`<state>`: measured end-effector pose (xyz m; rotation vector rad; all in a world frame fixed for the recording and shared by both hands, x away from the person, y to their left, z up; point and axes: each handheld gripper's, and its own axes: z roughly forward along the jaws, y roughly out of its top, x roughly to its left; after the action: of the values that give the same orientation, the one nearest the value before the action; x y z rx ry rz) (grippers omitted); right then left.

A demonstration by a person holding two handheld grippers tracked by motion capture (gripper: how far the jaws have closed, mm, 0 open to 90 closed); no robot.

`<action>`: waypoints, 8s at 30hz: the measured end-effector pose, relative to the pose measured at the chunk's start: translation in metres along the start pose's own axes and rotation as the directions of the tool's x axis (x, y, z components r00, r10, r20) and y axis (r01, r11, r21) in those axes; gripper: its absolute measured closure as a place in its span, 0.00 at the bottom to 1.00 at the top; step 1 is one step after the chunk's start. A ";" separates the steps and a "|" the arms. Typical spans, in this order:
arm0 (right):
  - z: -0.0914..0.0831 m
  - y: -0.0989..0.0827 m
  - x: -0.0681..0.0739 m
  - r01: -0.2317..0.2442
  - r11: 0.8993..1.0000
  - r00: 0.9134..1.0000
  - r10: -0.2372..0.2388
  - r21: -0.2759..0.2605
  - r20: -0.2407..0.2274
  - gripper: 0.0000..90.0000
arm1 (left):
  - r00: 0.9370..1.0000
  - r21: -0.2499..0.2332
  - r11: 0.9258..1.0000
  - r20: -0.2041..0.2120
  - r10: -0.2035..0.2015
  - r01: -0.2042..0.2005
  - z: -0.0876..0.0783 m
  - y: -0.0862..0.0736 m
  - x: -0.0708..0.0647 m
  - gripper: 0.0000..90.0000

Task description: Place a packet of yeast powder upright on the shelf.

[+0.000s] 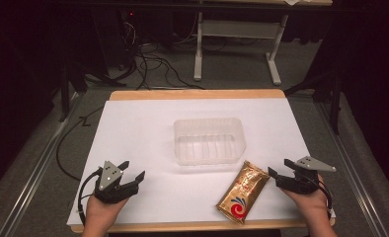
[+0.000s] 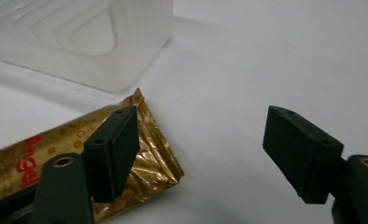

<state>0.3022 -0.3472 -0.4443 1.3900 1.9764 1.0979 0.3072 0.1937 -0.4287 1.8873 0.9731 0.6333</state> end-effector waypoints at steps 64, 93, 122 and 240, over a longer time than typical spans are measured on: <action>0.007 -0.014 -0.026 -0.092 0.987 0.986 0.072 0.130 0.152 1.00 | 0.999 -0.022 0.999 0.017 0.037 -0.037 0.010 0.008 -0.006 0.40; 0.036 0.007 0.128 0.348 0.933 0.918 -0.317 0.097 -0.240 0.79 | 0.999 -0.021 0.999 0.018 0.035 -0.035 0.008 0.008 -0.006 0.40; 0.063 0.037 0.126 0.286 0.958 0.940 -0.276 0.022 -0.199 0.83 | 1.000 -0.020 1.000 -0.002 0.015 -0.015 -0.001 0.002 -0.001 0.40; -0.058 0.022 0.010 -0.183 0.945 0.978 0.147 -0.270 -0.149 1.00 | 1.000 -0.008 1.000 0.018 0.024 -0.024 0.007 0.005 -0.005 0.39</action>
<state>0.2667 -0.3538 -0.3928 1.3777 1.7234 1.5145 0.3116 0.1850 -0.4283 1.8971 0.9365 0.6321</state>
